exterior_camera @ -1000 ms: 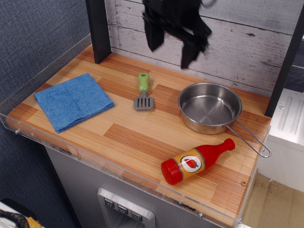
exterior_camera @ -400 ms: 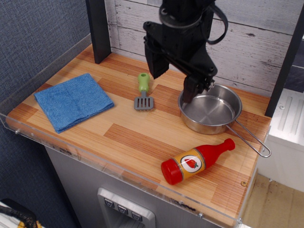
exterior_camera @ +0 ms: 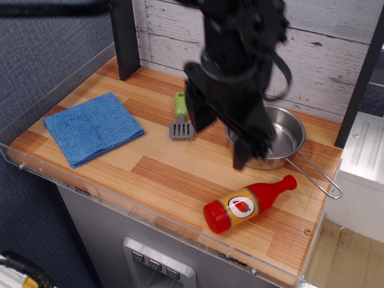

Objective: Placing the sauce bottle near the blue cloth.

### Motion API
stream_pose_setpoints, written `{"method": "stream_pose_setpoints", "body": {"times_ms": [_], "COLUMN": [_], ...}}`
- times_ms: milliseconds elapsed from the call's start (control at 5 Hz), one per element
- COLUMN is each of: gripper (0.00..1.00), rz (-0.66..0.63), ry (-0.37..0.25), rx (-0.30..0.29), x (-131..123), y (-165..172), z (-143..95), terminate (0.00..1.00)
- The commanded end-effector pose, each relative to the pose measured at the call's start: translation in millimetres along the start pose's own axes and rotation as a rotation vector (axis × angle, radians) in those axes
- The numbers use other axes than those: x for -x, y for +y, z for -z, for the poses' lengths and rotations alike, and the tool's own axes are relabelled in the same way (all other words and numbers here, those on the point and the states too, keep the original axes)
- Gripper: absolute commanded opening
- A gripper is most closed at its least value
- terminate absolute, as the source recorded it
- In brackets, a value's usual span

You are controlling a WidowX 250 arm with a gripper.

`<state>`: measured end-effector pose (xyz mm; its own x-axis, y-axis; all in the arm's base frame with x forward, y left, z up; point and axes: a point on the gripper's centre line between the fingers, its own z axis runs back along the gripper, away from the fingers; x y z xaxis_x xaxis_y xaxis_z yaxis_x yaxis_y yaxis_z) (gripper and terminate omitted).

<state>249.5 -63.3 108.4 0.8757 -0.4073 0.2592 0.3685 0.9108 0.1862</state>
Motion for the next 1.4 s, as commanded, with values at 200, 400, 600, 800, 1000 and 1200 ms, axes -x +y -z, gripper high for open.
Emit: {"method": "stream_pose_setpoints", "body": {"times_ms": [200, 400, 600, 800, 1000, 1200], "gripper": [1.00, 1.00, 1.00, 1.00, 1.00, 1.00], "rz": [0.026, 0.013, 0.006, 0.004, 0.009, 0.010], "ry": [0.037, 0.057, 0.078, 0.101, 0.121, 0.146], "rx": [0.008, 0.003, -0.009, -0.014, -0.002, 0.008], "x": [6.0, 2.8, 1.7, 2.0, 6.4, 15.6], "y": [-20.4, -17.7, -14.8, -12.9, -18.0, -24.5], "z": [35.5, 49.9, 62.2, 75.3, 84.5, 93.1], "terminate": [0.00, 0.00, 0.00, 0.00, 0.00, 0.00]}}
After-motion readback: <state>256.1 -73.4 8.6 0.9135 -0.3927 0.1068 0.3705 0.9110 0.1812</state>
